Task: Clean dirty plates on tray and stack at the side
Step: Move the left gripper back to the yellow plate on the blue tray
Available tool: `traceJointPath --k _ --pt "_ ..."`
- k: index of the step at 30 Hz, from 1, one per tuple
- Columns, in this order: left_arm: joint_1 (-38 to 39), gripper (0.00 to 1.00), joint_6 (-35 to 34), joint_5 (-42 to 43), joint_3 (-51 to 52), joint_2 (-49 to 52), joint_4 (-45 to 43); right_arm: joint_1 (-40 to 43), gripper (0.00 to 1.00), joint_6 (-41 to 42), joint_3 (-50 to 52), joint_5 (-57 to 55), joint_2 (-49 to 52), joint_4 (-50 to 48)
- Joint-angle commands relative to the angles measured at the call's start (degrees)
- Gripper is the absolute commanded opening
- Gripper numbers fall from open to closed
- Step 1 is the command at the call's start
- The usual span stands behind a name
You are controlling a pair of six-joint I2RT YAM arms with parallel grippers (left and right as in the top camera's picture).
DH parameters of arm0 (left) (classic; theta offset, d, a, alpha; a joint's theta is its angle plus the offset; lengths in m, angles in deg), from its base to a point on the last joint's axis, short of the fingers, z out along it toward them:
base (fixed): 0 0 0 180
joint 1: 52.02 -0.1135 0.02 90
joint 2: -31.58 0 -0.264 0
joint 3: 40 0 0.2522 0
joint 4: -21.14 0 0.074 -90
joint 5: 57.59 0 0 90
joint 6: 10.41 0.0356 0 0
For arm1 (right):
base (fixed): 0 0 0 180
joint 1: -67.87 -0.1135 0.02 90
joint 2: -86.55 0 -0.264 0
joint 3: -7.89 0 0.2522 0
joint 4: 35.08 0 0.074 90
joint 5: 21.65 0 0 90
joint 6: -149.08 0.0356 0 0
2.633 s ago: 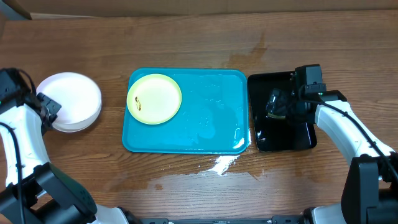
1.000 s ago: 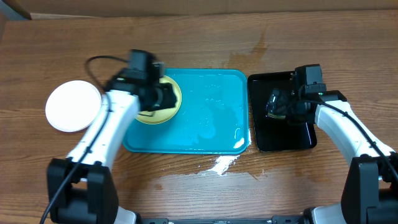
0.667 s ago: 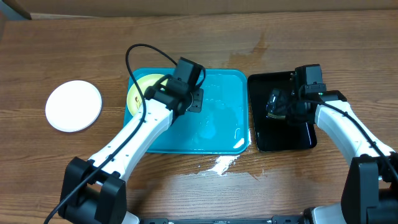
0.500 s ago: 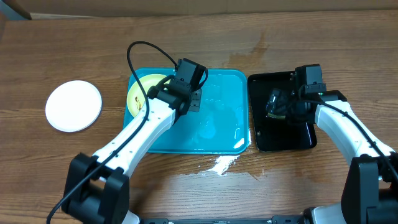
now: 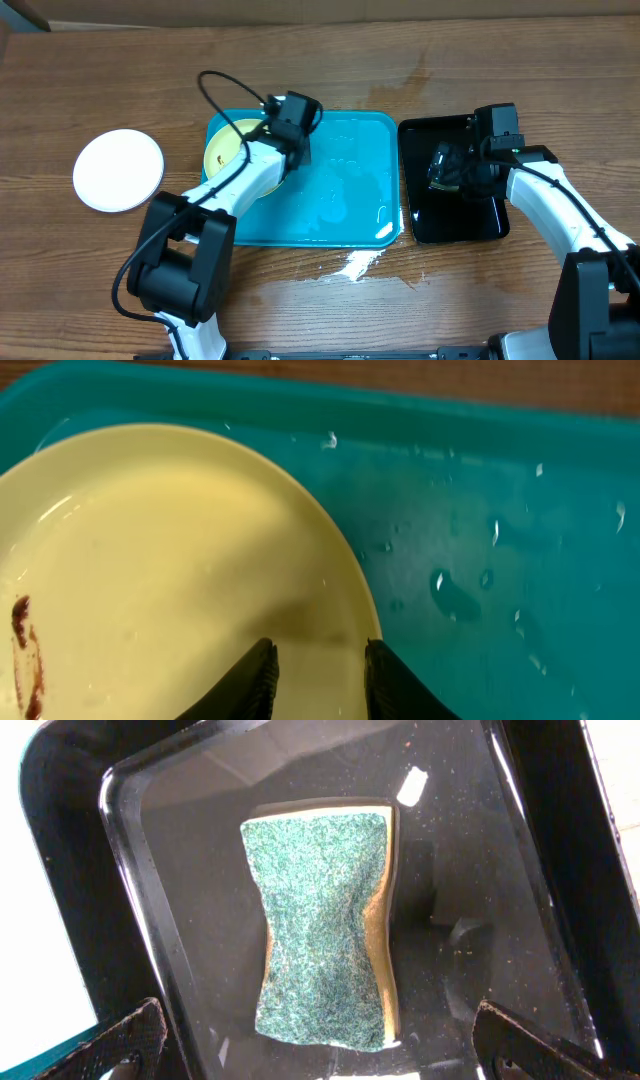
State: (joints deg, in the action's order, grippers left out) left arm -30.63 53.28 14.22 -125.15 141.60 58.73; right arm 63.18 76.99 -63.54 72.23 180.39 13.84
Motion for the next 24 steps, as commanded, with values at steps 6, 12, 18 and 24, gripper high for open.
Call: traceJointPath --k 6,12,18,24 --pt "-5.1 0.29 -11.0 12.3 -0.7 0.2 -5.1 -0.1 1.00 -0.2 0.3 -0.1 0.0 -0.3" --pt "-5.6 0.29 -12.6 12.2 -0.7 3.0 -7.8 -0.1 1.00 -0.2 0.3 -0.1 0.0 -0.3" --pt "-5.7 0.28 -15.6 11.7 -0.7 5.6 -10.7 -0.1 1.00 -0.2 0.3 -0.1 0.0 -0.3" --pt "-5.7 0.15 -15.7 11.6 -0.7 5.9 -11.0 -0.1 1.00 -0.2 0.3 -0.1 0.0 -0.3"
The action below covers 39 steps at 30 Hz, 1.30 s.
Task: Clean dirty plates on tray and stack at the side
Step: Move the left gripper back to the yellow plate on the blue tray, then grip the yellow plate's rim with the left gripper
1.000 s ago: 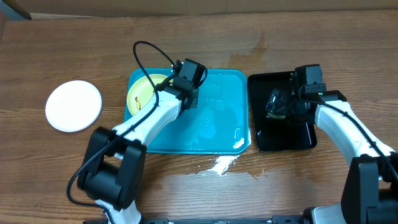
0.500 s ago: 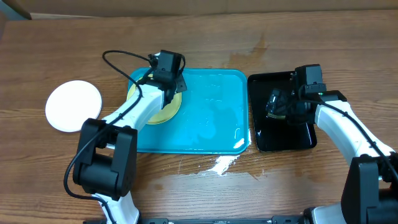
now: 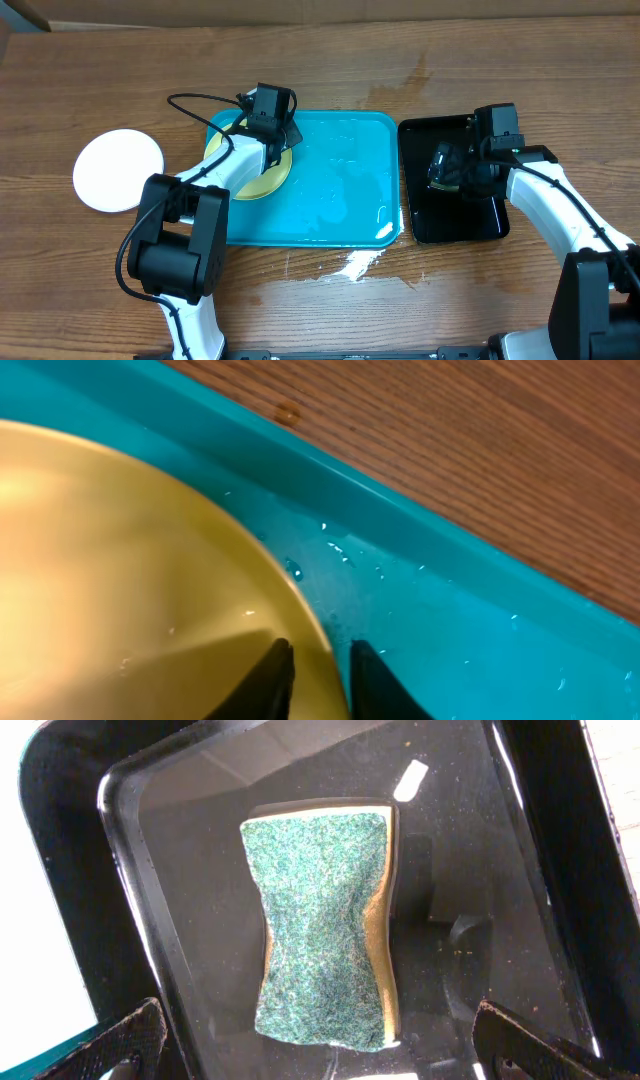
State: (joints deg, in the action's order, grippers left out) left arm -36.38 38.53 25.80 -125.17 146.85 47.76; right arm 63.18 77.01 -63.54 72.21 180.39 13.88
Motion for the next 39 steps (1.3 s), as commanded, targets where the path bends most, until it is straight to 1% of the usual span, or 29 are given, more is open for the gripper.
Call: traceJointPath --k 1,3,4,10,14,20,26,27,29,30,32,33,35,36,37,38,39 --pt "0.0 0.11 -0.9 0.1 -0.7 0.6 0.2 -0.1 1.00 -0.2 0.3 -0.1 0.0 -0.4" --pt "0.1 0.08 -0.7 0.1 -0.7 0.6 0.6 -0.1 1.00 -0.2 0.3 -0.1 0.0 -0.4" --pt "0.1 0.04 -0.7 0.2 -0.7 0.6 0.7 -0.1 1.00 -0.2 0.3 -0.1 0.0 -0.4" --pt "0.2 0.04 -0.6 4.2 -0.7 -0.4 1.6 -0.1 1.00 -0.2 0.3 -0.1 0.0 -0.4" --pt "1.3 0.04 2.5 7.1 -0.7 -2.9 3.6 -0.1 1.00 -0.2 0.3 -0.1 0.0 -0.4" --pt "6.1 0.04 9.1 7.8 -0.7 -7.6 9.8 -0.1 1.00 -0.2 0.3 -0.1 0.0 -0.4" --pt "13.1 0.04 16.0 8.2 -0.7 -9.7 16.3 -0.1 1.00 -0.2 0.3 -0.1 0.0 -0.4" --pt "14.3 0.04 16.9 7.3 -0.7 -9.7 17.4 -0.1 1.00 -0.2 0.3 -0.1 0.0 -0.4" --pt "16.0 0.04 16.9 2.3 -0.7 -9.6 18.9 -0.1 1.00 -0.2 0.3 -0.1 0.0 -0.4" --pt "16.4 0.09 16.8 -0.4 -0.7 -9.7 18.8 -0.1 1.00 -0.2 0.3 -0.1 0.0 -0.4" --pt "16.6 0.32 16.1 -4.1 -0.9 -9.8 17.9 -0.1 1.00 -0.2 0.3 -0.1 0.0 -0.4" --pt "16.2 0.40 15.2 -5.1 -1.3 -10.0 17.6 -0.1 1.00 -0.2 0.3 -0.1 0.0 -0.4" --pt "14.5 0.50 12.9 -5.2 -2.7 -10.0 17.1 -0.1 1.00 -0.2 0.3 -0.1 0.0 -0.4" --pt "13.3 0.55 11.6 -4.2 -3.4 -10.0 17.0 -0.1 1.00 -0.2 0.3 -0.1 0.0 -0.4" --pt "12.1 0.55 10.9 -2.6 -4.0 -10.0 16.7 -0.1 1.00 -0.2 0.3 -0.1 0.0 -0.4" --pt "10.6 0.54 10.8 -1.1 -4.5 -10.0 16.1 -0.1 1.00 -0.2 0.3 -0.1 0.0 -0.4" --pt "9.6 0.50 10.8 -0.7 -4.6 -10.0 15.6 -0.1 1.00 -0.2 0.3 -0.1 0.0 -0.4"
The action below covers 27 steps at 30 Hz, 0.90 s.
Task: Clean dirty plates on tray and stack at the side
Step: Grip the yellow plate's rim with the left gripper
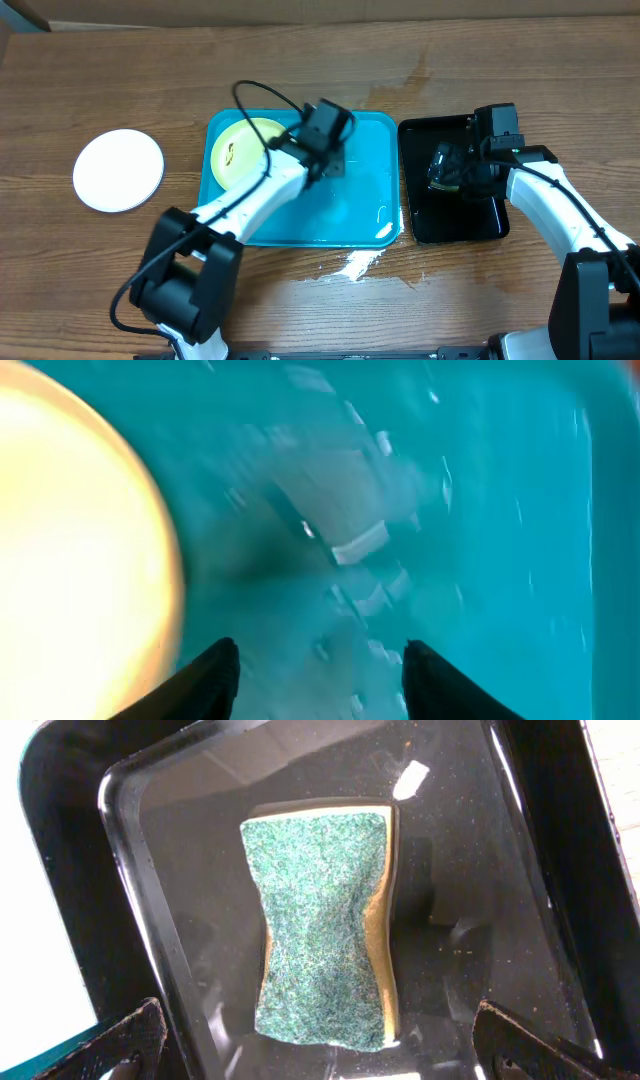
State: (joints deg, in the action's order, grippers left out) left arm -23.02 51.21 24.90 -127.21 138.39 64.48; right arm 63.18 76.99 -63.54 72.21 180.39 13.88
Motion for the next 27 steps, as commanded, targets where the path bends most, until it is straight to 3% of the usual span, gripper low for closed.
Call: traceJointPath --k 1,4,8,16,27 --pt "-4.8 0.44 -2.0 0.1 -2.6 -1.5 -1.5 -0.1 1.00 -0.2 0.3 -0.1 0.0 -0.4" --pt "-7.6 0.30 -2.2 0.0 -2.6 -0.8 -1.8 -0.1 1.00 -0.2 0.3 -0.1 0.0 -0.4" --pt "-9.2 0.25 -2.6 -0.3 -2.6 1.7 -2.3 -0.1 1.00 -0.2 0.3 -0.1 0.0 -0.4" --pt "-9.5 0.28 -8.2 -3.2 -2.6 7.1 -5.4 -0.1 1.00 -0.2 0.3 -0.1 0.0 -0.4" --pt "-9.5 0.26 -8.5 -2.9 -2.6 10.1 -8.4 -0.1 1.00 -0.1 0.3 -0.1 0.0 -0.4"
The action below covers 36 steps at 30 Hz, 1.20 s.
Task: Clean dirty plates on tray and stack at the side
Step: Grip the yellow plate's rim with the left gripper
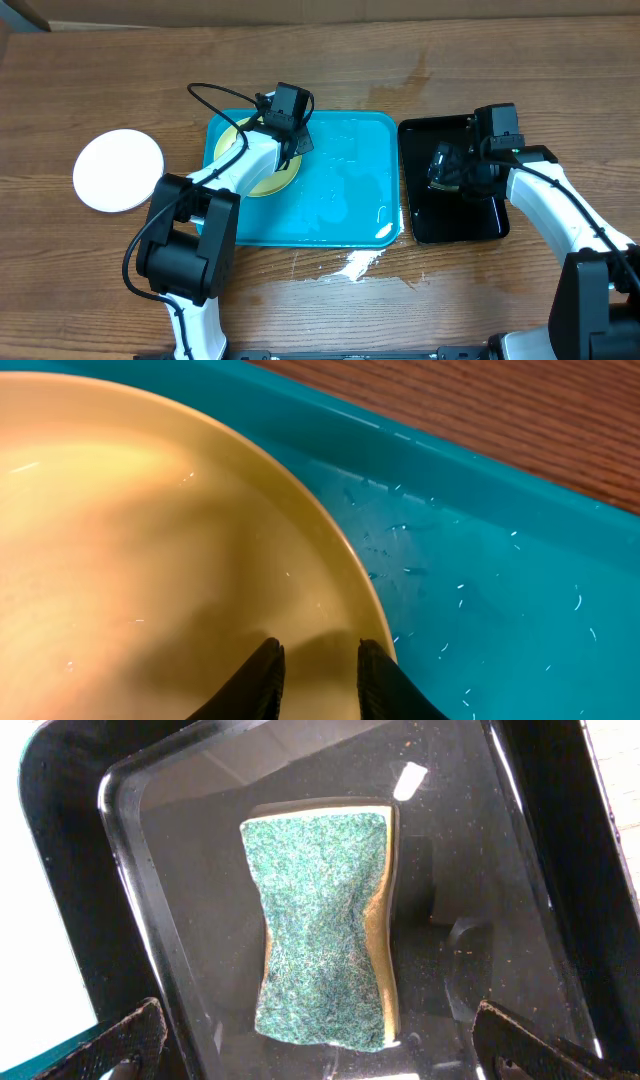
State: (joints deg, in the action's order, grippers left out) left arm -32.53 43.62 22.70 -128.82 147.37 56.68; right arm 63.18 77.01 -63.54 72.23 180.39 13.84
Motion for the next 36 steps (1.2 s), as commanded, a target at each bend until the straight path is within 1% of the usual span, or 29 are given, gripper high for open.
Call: traceJointPath --k 1,3,7,11,13,19,23,25,28,30,33,36 --pt "0.0 0.25 -1.0 -0.3 -1.0 1.0 -0.7 -0.1 1.00 -0.2 0.3 -0.1 0.0 -0.3" --pt "0.0 0.23 -1.0 1.1 -1.0 0.5 -1.0 -0.1 1.00 -0.2 0.3 -0.1 0.0 -0.3" --pt "0.0 0.27 -1.4 3.5 -2.6 -2.6 -0.7 -0.1 1.00 -0.2 0.3 -0.1 0.0 -0.3" --pt "0.0 0.29 -2.7 3.6 -3.0 -4.5 -0.6 -0.1 1.00 -0.2 0.3 -0.1 0.0 -0.3" --pt "0.0 0.31 -2.9 3.0 -2.9 -4.0 -0.5 -0.1 1.00 -0.2 0.3 -0.1 0.0 -0.3" --pt "0.0 0.31 -5.0 2.9 -2.9 0.4 -1.5 -0.1 1.00 -0.2 0.3 -0.1 0.0 -0.3" --pt "0.0 0.27 -5.5 3.0 -2.9 3.2 -2.4 -0.1 1.00 -0.2 0.3 -0.1 0.1 -0.3" --pt "0.0 0.20 -5.4 3.0 -2.9 4.1 -2.5 -0.1 1.00 -0.2 0.3 -0.1 0.0 -0.3" --pt "0.0 0.13 -5.4 2.9 -2.9 4.5 -2.4 -0.1 1.00 -0.2 0.3 -0.1 0.0 -0.3" --pt "0.0 0.05 -5.4 3.0 -2.9 4.5 -2.3 -0.1 1.00 -0.2 0.3 -0.1 0.0 -0.3" --pt "0.0 0.04 -5.2 3.8 -3.0 4.3 -2.0 -0.1 1.00 -0.2 0.3 -0.1 0.0 -0.3" --pt "0.0 0.04 -5.2 5.1 -3.1 3.3 0.3 -0.1 1.00 -0.2 0.3 -0.1 0.0 -0.3"
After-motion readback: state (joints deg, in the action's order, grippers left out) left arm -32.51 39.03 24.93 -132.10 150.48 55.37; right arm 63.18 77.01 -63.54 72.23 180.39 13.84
